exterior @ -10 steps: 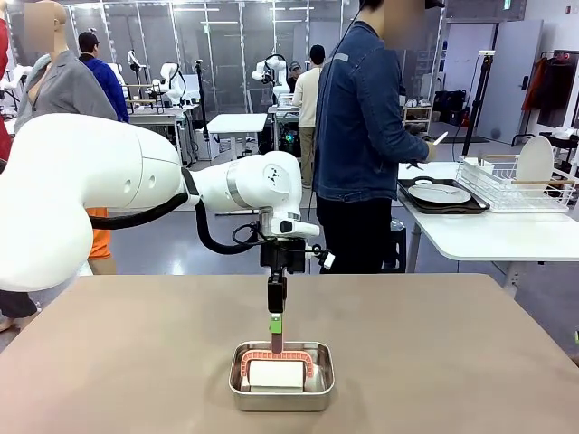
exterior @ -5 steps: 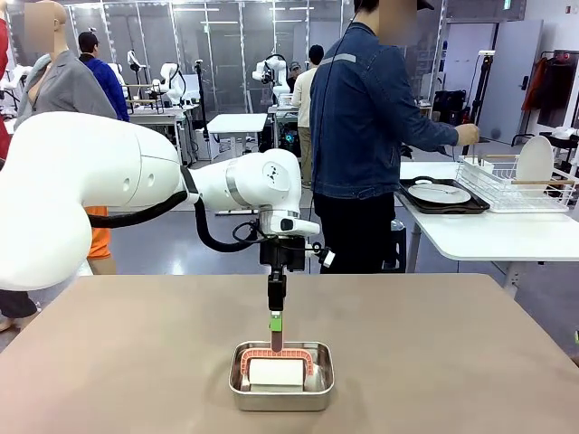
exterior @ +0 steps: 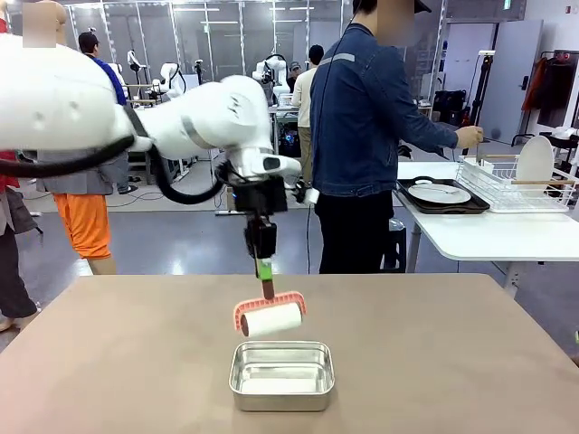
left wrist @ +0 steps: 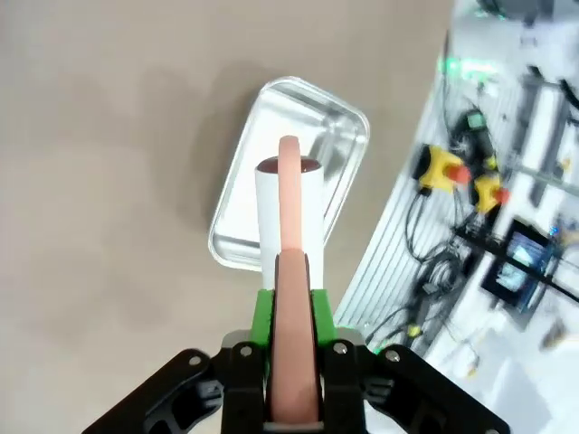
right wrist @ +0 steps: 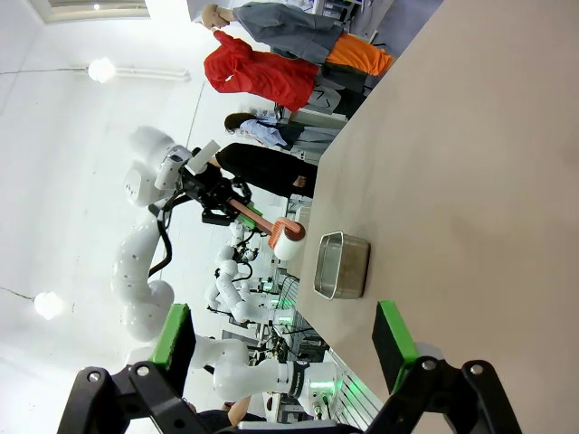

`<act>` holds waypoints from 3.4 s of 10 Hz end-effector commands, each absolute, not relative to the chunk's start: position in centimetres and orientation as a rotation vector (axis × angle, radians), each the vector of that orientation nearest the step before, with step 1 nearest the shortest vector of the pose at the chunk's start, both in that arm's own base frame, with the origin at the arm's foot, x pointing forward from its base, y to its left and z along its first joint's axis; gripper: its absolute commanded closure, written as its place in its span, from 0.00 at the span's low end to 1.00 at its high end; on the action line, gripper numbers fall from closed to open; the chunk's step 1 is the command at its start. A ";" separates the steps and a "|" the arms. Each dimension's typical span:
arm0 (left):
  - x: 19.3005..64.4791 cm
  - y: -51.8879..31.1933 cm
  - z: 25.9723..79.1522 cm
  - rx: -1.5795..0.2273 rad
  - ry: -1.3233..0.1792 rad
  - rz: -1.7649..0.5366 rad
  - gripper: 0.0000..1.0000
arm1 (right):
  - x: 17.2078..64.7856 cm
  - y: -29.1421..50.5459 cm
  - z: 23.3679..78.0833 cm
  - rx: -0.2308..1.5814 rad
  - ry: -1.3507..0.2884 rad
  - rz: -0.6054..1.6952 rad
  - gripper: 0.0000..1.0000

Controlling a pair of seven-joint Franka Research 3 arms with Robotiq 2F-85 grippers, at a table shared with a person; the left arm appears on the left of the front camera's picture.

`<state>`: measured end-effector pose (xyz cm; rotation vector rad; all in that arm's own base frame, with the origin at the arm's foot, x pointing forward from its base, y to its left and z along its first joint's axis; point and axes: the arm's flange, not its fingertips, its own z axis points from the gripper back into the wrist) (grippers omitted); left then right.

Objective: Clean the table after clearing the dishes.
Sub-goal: When the right (or left) Handle tray is removed, use the right hand (or left hand) to clean the right (or left) side of the table with the Lint Roller.

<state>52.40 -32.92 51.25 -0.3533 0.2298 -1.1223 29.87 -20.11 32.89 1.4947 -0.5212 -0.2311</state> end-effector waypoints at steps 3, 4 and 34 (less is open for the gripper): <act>46.4 -22.0 50.7 -0.359 -0.072 -0.444 1.00 | 29.6 -20.0 33.1 1.500 -0.527 -0.228 0.00; 46.0 -19.6 49.8 -0.387 -0.177 -0.326 1.00 | 29.6 -20.0 33.1 1.500 -0.527 -0.228 0.00; 51.8 0.5 29.0 -0.854 -0.086 -0.034 0.80 | 29.6 -20.0 33.1 1.500 -0.527 -0.228 0.00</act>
